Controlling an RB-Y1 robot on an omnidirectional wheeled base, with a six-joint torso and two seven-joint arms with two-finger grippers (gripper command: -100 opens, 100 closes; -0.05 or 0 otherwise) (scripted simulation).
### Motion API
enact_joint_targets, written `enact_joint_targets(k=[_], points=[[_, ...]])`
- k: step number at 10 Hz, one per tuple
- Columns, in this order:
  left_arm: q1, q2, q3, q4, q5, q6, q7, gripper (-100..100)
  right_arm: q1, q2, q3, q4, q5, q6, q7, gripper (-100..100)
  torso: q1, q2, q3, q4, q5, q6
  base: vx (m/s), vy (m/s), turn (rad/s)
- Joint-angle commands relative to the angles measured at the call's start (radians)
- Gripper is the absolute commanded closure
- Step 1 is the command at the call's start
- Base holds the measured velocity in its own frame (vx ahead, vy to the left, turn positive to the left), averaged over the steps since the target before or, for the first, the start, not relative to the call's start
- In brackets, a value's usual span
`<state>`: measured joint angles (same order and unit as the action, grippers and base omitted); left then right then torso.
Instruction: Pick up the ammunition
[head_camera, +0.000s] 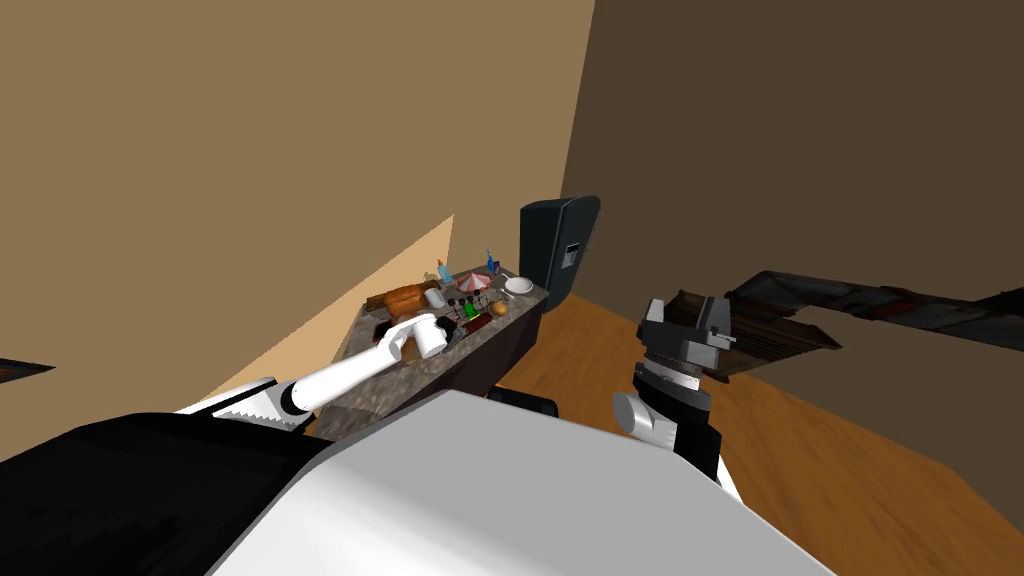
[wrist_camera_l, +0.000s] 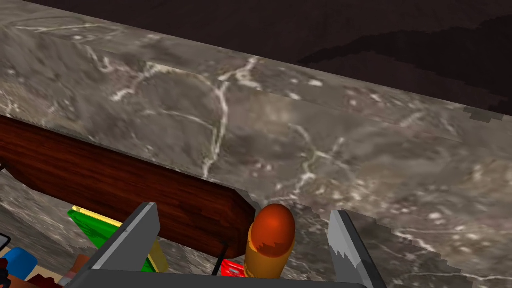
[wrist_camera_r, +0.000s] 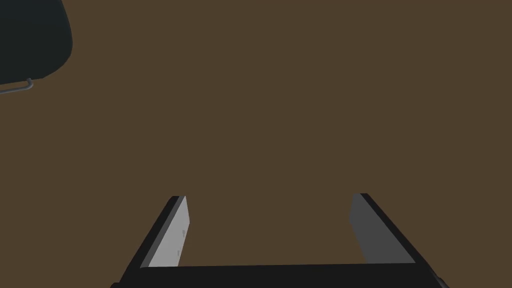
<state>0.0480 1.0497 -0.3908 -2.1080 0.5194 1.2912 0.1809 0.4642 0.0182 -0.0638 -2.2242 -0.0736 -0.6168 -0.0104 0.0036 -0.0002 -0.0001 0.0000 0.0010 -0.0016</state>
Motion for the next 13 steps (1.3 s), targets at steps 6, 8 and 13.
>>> enact_joint_targets(k=[6,8,13], points=[[0.014,0.010,-0.036,-0.035,-0.043,0.008,0.090,100,0.000,0.000,0.000,0.000,0.000,0.000,0.000,0,-0.002,-0.001,-0.001,-0.001,0.001,0.000,-0.004,0.029,-0.059],[0.016,0.011,-0.037,-0.034,-0.043,0.010,0.090,100,0.000,0.000,0.000,0.000,0.000,0.000,0.000,0,-0.004,-0.004,-0.002,-0.001,0.001,0.002,-0.004,0.000,0.009],[0.004,0.002,-0.009,-0.011,-0.011,0.003,0.029,100,0.000,0.000,0.000,0.000,0.000,0.000,0.000,0,-0.006,-0.005,-0.003,-0.002,0.001,0.000,0.007,-0.018,0.065]])
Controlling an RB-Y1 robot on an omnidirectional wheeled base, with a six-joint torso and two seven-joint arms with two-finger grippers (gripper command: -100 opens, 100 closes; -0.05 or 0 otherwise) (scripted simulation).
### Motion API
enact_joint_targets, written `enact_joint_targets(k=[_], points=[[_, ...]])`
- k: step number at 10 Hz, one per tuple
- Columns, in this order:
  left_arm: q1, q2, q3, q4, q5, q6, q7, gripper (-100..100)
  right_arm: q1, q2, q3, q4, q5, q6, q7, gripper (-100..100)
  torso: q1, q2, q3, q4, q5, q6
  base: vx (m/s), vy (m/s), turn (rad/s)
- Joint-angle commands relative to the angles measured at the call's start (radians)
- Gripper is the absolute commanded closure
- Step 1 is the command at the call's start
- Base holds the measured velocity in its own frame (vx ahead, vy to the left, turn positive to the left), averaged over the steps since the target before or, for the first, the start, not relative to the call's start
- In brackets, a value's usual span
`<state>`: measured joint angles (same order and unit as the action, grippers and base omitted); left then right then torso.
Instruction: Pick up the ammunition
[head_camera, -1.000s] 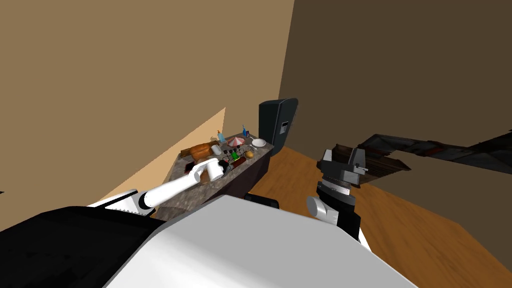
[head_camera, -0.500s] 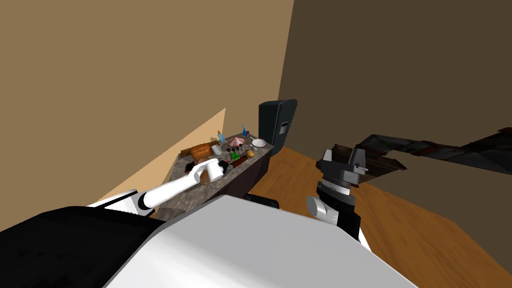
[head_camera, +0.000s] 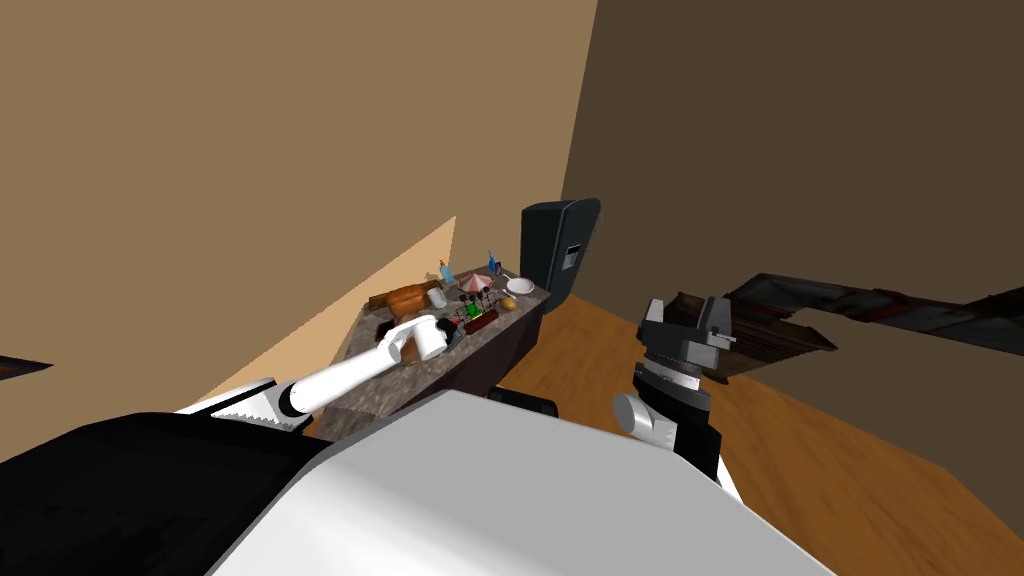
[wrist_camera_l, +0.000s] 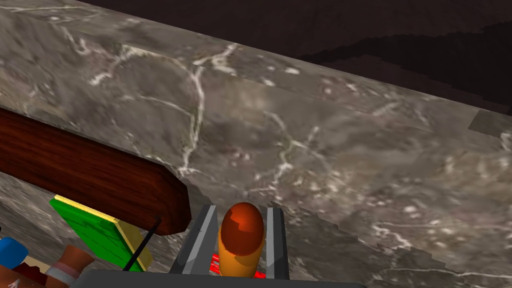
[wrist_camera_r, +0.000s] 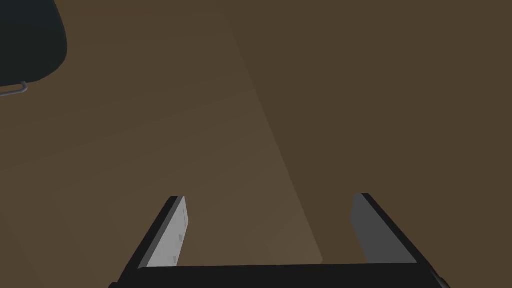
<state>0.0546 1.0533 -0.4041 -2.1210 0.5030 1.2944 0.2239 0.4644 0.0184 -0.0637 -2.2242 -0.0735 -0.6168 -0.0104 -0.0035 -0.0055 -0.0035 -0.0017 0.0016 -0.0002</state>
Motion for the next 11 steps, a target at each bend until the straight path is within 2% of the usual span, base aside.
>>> enact_joint_targets(k=[1,2,3,5,6,8,9,11], points=[[-0.007,-0.004,0.020,0.017,0.023,-0.004,-0.048,100,0.000,0.000,0.000,0.000,0.000,0.000,0.000,0,0.000,0.000,0.000,0.000,0.000,0.000,0.005,-0.069,0.095],[-0.013,-0.006,0.036,0.031,0.041,-0.007,-0.076,100,0.000,0.000,0.000,0.000,0.000,0.000,0.000,0,-0.001,0.000,0.000,0.000,0.000,0.000,0.000,-0.075,0.134],[-0.013,-0.006,0.036,0.031,0.041,-0.007,-0.083,100,0.000,0.000,0.000,0.000,0.000,0.000,0.000,0,-0.002,0.001,0.000,0.000,-0.001,0.000,-0.002,-0.049,0.056],[-0.023,-0.012,0.068,0.060,0.076,-0.015,-0.144,100,0.000,0.000,0.000,0.000,0.000,0.000,0.000,0,0.000,0.001,0.000,0.000,0.000,0.001,-0.004,-0.051,0.100],[-0.023,-0.012,0.068,0.060,0.076,-0.015,-0.151,100,0.000,0.000,0.000,0.000,0.000,0.000,0.000,0,-0.001,0.001,0.001,0.000,-0.001,0.000,-0.001,-0.051,0.078],[-0.033,-0.017,0.100,0.089,0.112,-0.022,-0.213,100,0.000,0.000,0.000,0.000,0.000,0.000,0.000,0,0.000,0.001,0.001,0.000,0.000,0.000,-0.002,-0.052,0.103],[-0.033,-0.017,0.100,0.089,0.112,-0.022,-0.220,100,0.000,0.000,0.000,0.000,0.000,0.000,0.000,0,-0.001,0.001,0.001,0.000,0.000,0.000,-0.002,-0.048,0.066],[-0.044,-0.023,0.132,0.117,0.147,-0.029,-0.283,100,0.000,0.000,0.000,0.000,0.000,0.000,0.000,0,0.000,0.001,0.001,0.000,0.000,0.000,-0.007,-0.052,0.109]])
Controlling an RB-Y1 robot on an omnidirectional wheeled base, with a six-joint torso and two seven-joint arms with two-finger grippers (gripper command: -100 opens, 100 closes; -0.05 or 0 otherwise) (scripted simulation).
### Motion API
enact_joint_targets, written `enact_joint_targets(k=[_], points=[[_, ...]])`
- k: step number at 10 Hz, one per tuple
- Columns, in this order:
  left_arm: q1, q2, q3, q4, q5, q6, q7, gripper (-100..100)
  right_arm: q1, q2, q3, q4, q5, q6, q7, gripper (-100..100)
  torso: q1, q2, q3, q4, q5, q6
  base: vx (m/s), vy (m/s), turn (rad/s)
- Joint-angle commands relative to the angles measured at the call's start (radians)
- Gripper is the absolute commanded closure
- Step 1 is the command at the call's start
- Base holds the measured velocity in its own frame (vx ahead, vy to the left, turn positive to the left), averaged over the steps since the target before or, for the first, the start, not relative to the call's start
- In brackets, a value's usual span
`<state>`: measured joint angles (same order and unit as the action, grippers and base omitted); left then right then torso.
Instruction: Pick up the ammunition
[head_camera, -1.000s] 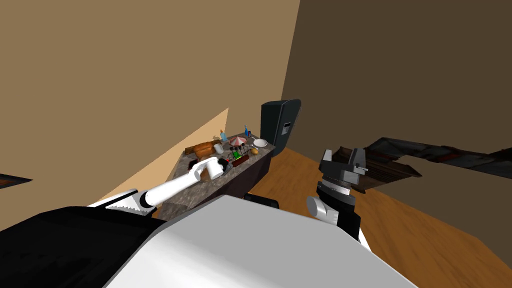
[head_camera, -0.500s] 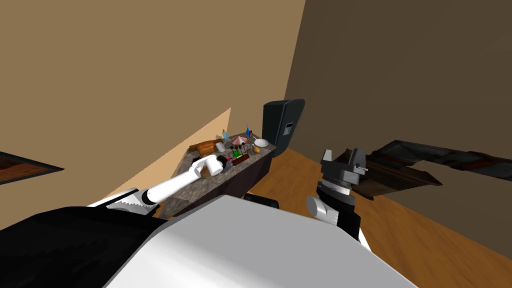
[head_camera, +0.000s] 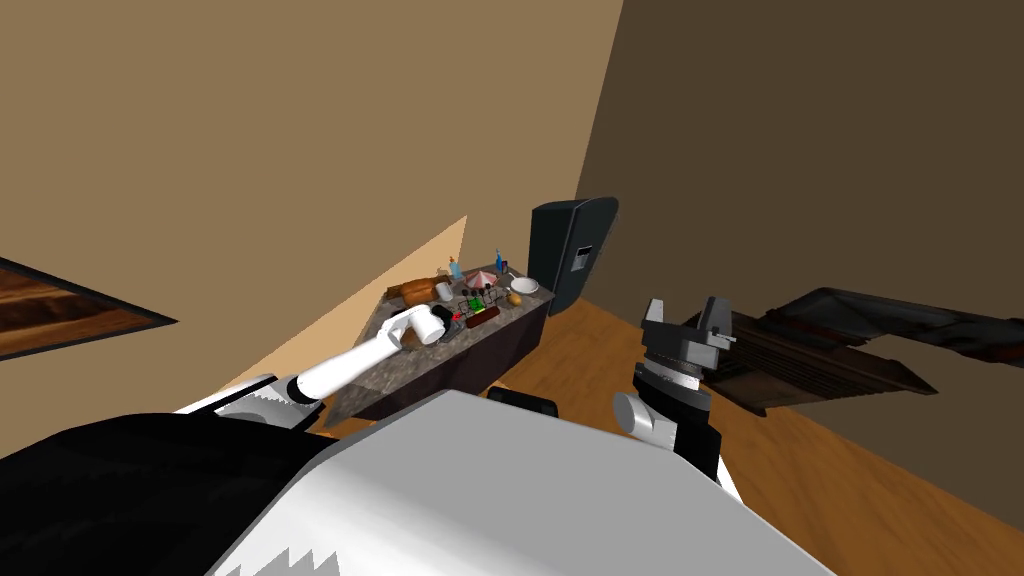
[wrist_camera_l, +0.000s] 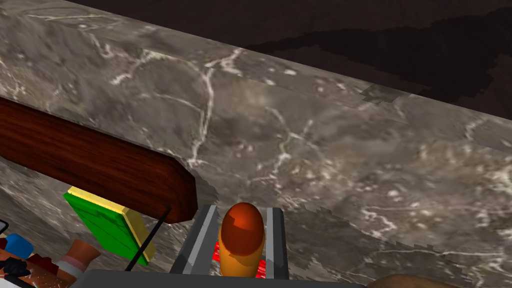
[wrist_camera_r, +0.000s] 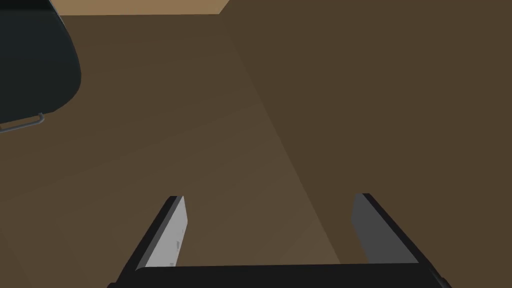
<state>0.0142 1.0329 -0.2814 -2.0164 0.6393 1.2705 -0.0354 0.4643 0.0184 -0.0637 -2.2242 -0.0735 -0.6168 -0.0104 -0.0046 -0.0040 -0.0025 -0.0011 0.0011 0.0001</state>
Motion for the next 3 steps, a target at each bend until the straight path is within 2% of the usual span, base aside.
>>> enact_joint_targets(k=[1,2,3], points=[[-0.003,-0.002,0.009,0.013,0.011,-0.005,-0.029,100,0.000,0.000,0.000,0.000,0.000,0.000,0.000,0,0.000,0.000,0.000,0.000,0.000,0.000,-0.002,-0.047,0.058],[-0.002,-0.001,0.008,0.007,0.008,-0.002,-0.019,100,0.000,0.000,0.000,0.000,0.000,0.000,0.000,0,0.001,0.000,0.000,0.000,0.000,0.001,0.000,-0.016,0.006],[-0.002,-0.001,0.008,0.008,0.009,-0.003,-0.022,0,0.000,0.000,0.000,0.000,0.000,0.000,0.000,0,0.002,-0.001,0.000,0.000,0.000,0.001,0.000,0.000,0.000]])
